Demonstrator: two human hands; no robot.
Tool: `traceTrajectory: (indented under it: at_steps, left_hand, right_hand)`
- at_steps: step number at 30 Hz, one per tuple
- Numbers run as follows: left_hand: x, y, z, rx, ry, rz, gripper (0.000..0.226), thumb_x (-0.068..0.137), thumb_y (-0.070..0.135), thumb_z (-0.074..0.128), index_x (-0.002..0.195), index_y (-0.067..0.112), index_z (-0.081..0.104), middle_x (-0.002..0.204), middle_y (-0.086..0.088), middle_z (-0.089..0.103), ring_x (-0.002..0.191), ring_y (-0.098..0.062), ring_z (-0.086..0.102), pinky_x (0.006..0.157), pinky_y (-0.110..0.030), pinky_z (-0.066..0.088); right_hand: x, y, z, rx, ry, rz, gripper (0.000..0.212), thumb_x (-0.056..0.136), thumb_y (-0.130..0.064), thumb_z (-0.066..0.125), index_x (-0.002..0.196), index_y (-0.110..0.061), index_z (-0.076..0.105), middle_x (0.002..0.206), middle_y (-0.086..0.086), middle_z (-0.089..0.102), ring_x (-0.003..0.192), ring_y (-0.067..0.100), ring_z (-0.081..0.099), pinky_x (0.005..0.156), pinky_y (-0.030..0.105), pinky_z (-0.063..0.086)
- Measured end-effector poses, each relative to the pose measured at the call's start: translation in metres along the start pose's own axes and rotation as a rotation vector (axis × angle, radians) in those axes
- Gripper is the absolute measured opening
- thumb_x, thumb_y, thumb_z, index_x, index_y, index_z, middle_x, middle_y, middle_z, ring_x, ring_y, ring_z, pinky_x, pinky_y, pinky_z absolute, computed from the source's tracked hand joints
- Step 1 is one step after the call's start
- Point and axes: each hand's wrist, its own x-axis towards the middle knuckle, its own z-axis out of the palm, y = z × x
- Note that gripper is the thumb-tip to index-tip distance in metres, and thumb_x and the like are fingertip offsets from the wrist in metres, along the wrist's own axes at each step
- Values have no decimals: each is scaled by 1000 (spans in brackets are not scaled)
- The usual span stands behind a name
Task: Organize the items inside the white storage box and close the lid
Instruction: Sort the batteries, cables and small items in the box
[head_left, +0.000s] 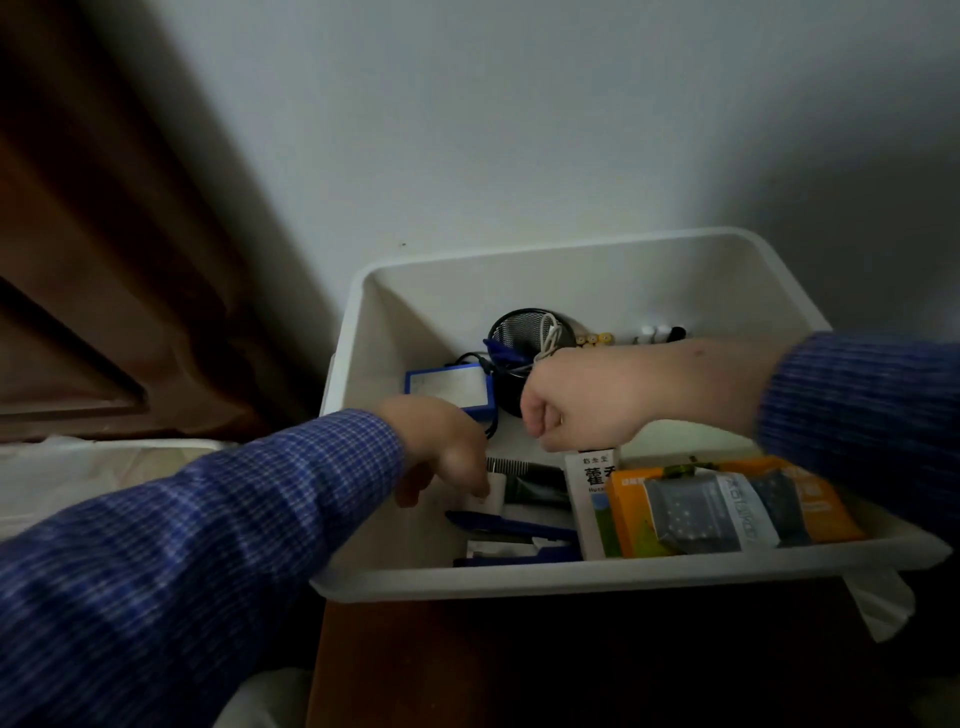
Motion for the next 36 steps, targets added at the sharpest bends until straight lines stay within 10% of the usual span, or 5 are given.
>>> traceTrajectory:
  at_steps: [6, 15, 23, 29, 36]
  left_hand:
    - [0, 14, 15, 18, 92, -21, 65, 95, 56, 55, 138, 8, 52, 77, -5, 51, 59, -18, 60, 48, -24, 50]
    - [4, 18, 11, 23, 88, -7, 36, 97, 31, 60, 126, 8, 60, 75, -3, 53, 59, -16, 55, 47, -25, 46]
    - [8, 15, 9, 87, 167, -3, 22, 100, 21, 53, 117, 9, 61, 77, -4, 55, 61, -15, 55, 61, -27, 52]
    - [19, 4, 1, 149, 463, 57, 12, 91, 18, 58, 85, 13, 50, 73, -2, 48, 60, -15, 45, 59, -29, 44]
    - [30, 15, 12, 227, 532, 236, 20, 86, 25, 66, 77, 21, 49, 77, 2, 52, 63, -13, 48, 47, -27, 35]
  right_hand:
    - [50, 1, 28, -195, -183, 24, 31, 91, -35, 69, 68, -14, 65, 59, -3, 56, 52, 13, 49, 45, 21, 38]
    - [64, -12, 49, -483, -145, 144, 62, 77, -57, 76, 123, -22, 53, 79, -3, 46, 66, 14, 48, 51, 28, 39]
    - [65, -15, 53, -495, -123, 148, 41, 88, -34, 69, 123, -20, 54, 96, -1, 57, 72, 16, 52, 55, 30, 43]
    - [53, -6, 29, -172, -101, 87, 21, 88, -25, 67, 74, -14, 56, 63, -3, 53, 54, 14, 47, 49, 25, 39]
    - [-10, 22, -3, 433, 155, -32, 19, 91, -21, 71, 108, -14, 67, 98, 5, 78, 90, 18, 74, 92, 43, 57]
